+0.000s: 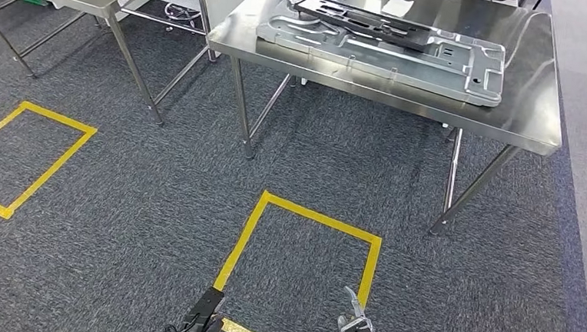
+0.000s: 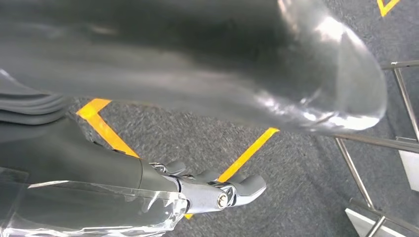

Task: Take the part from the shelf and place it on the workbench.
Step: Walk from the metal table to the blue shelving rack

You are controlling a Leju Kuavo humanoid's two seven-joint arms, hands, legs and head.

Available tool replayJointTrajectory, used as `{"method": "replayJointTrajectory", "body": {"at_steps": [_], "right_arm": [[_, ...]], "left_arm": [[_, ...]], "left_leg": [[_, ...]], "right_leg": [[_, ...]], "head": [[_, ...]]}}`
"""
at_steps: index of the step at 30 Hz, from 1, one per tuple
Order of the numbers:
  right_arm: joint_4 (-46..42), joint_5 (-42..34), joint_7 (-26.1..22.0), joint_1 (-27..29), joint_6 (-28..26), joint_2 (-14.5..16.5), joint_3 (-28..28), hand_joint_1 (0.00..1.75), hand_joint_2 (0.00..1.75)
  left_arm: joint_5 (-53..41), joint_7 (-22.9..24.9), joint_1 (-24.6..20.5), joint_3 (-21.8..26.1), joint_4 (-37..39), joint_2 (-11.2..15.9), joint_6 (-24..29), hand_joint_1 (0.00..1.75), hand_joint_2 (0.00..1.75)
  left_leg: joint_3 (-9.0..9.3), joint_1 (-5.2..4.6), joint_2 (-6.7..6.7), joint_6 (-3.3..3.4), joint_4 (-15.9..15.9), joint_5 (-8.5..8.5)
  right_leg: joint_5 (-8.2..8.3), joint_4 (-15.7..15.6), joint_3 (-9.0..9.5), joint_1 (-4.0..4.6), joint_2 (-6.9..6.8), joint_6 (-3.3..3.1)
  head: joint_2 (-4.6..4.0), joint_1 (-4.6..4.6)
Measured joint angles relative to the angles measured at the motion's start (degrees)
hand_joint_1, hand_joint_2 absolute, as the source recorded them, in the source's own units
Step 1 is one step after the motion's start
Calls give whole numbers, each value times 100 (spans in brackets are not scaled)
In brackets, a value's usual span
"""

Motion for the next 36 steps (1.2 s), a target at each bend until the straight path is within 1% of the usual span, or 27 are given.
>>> {"method": "replayJointTrajectory", "body": {"at_steps": [1, 2, 3, 5, 7, 8, 10, 12, 13, 15, 16, 17, 18, 19, 20, 22, 23, 24, 26, 27, 28, 29, 31, 32, 33, 34, 36], "right_arm": [[18, -22, 3, -3, 19, 6, -5, 0, 0], [36, -44, 14, -3, 27, 12, -13, 0, 0], [55, -62, 33, -3, 21, 25, -26, 0, 0], [89, -86, 81, -5, -29, 71, -63, 0, 0], [107, -85, 111, -4, -62, 114, -97, 0, 0], [110, -78, 117, 1, -64, 129, -109, 0, 0], [109, -62, 123, 18, -51, 152, -132, 0, 0], [109, -56, 122, 27, -11, 168, -167, 0, 0], [109, -54, 120, 22, 20, 170, -185, 0, 0], [113, -46, 115, 12, 70, 172, -204, 0, 0], [118, -43, 114, 10, 85, 173, -209, 0, 0], [124, -40, 114, 11, 91, 173, -216, 0, 0], [128, -41, 114, 12, 99, 174, -223, 0, 0], [132, -43, 113, 9, 114, 174, -231, 0, 0], [136, -48, 108, 1, 132, 174, -237, 0, 0], [151, -62, 85, -32, 168, 181, -239, 0, 0], [165, -73, 68, -48, 177, 187, -240, 0, 0], [184, -87, 44, -59, 181, 195, -241, 0, 0], [227, -136, -5, -61, 186, 225, -244, 0, 0], [250, -164, -29, -61, 186, 254, -245, 0, 0], [274, -192, -46, -65, 184, 296, -246, 0, 0], [304, -218, -59, -68, 182, 343, -248, 0, 0], [386, -265, -81, -74, 180, 414, -248, 0, 0], [438, -284, -93, -72, 179, 436, -248, 0, 0], [488, -298, -105, -71, 176, 451, -248, 0, 0], [533, -309, -117, -71, 172, 463, -248, 0, 0], [601, -331, -134, -75, 166, 481, -249, 0, 0]], "left_arm": [[-4, -1, 4, -1, 0, 0, -3, 0, 0], [-25, -14, 9, -8, -1, -9, 0, 0, 0], [-63, -41, 12, -26, -2, -25, 11, 0, 0], [-159, -112, 5, -96, -7, -96, 81, 0, 0], [-192, -134, -10, -179, -11, -213, 195, 0, 0], [-183, -124, -12, -226, -11, -267, 241, 0, 0], [-128, -98, -11, -315, -16, -333, 274, 0, 0], [-58, -68, -11, -390, -42, -356, 264, 0, 0], [-23, -49, -13, -419, -55, -364, 252, 0, 0], [38, -19, -17, -456, -68, -361, 225, 0, 0], [56, -9, -17, -464, -68, -357, 217, 0, 0], [69, -4, -17, -467, -68, -354, 214, 0, 0], [84, 1, -18, -471, -69, -351, 213, 0, 0], [101, 8, -18, -474, -69, -350, 211, 0, 0], [120, 15, -19, -476, -70, -350, 205, 0, 0], [161, 27, -20, -478, -70, -344, 177, 0, 0], [176, 30, -18, -478, -70, -338, 158, 0, 0], [189, 31, -17, -478, -70, -331, 141, 0, 0], [200, 15, -16, -478, -70, -317, 120, 0, 0], [201, -1, -14, -478, -71, -310, 117, 0, 0], [199, -16, -9, -478, -72, -302, 122, 0, 0], [195, -28, 3, -478, -72, -292, 133, 0, 0], [180, -36, 44, -482, -72, -282, 172, 0, 0], [174, -38, 68, -486, -72, -278, 193, 0, 0], [170, -40, 88, -493, -72, -275, 211, 0, 0], [167, -44, 101, -502, -72, -273, 224, 0, 0], [167, -52, 108, -519, -72, -271, 234, 0, 0]], "left_leg": [[-151, 4, -10, -11, 316, -108], [-221, 10, -16, -19, 455, -103], [-188, 18, -17, -24, 379, 10], [128, 45, -57, -22, -295, 394], [393, 58, -135, 10, -863, 581], [429, 54, -163, 37, -956, 584], [417, 43, -143, 113, -973, 599], [420, 55, -103, 193, -1014, 638], [419, 65, -82, 227, -1034, 655], [402, 59, -44, 258, -1038, 664], [392, 54, -22, 261, -1038, 665], [389, 49, -1, 262, -1037, 665], [391, 44, 17, 262, -1037, 665], [400, 38, 32, 260, -1037, 664], [411, 34, 45, 257, -1038, 662], [419, 16, 70, 230, -1038, 659], [417, 11, 85, 205, -1041, 659], [417, 7, 104, 172, -1050, 664], [437, 9, 129, 99, -1062, 655], [420, 10, 110, 67, -998, 595], [351, 10, 76, 41, -822, 471], [219, 17, 31, 23, -523, 294], [-125, 23, -16, -7, 214, -44], [-237, 26, -20, -21, 443, -95], [-254, 29, -21, -29, 464, -33], [-161, 34, -22, -32, 258, 130], [200, 50, -78, -22, -498, 492]], "right_leg": [[-2, 15, -9, 3, 21, -5], [-6, 32, -17, 3, 46, -5], [-14, 53, -22, 2, 73, 0], [-44, 112, -31, -7, 126, 36], [-81, 198, -72, 5, 166, 101], [-86, 221, -97, 13, 182, 134], [-73, 222, -125, 11, 212, 190], [-167, 336, -174, 3, 174, 244], [-304, 543, -267, -2, 134, 273], [-677, 1244, -597, -14, 58, 321], [-806, 1582, -761, -20, 44, 334], [-832, 1763, -848, -24, 36, 336], [-748, 1727, -828, -26, 29, 328], [-569, 1467, -692, -23, 15, 307], [-357, 1056, -477, -11, -23, 268], [-116, 359, -130, 36, -116, 183], [-87, 199, -60, 61, -146, 151], [-99, 163, -59, 79, -144, 130], [-56, 98, -43, 66, -103, 80], [-29, 51, -21, 47, -83, 47], [-2, 5, 0, 26, -66, 16], [16, -18, 11, 14, -48, -3], [21, -13, -1, 15, -3, -26], [18, -1, -7, 15, 25, -26], [13, 15, -13, 14, 54, -22], [3, 38, -16, 10, 86, -14], [-37, 110, -31, 11, 140, 28]], "head": [[0, -3], [0, -5], [0, -6], [0, -11], [0, -15], [0, -15], [0, -10], [0, 4], [0, 18], [0, 44], [0, 46], [0, 47], [0, 47], [0, 48], [0, 48], [0, 46], [0, 44], [0, 43], [0, 43], [0, 40], [0, 28], [0, 15], [0, -5], [0, -7], [0, -7], [0, -7], [0, -8]]}}
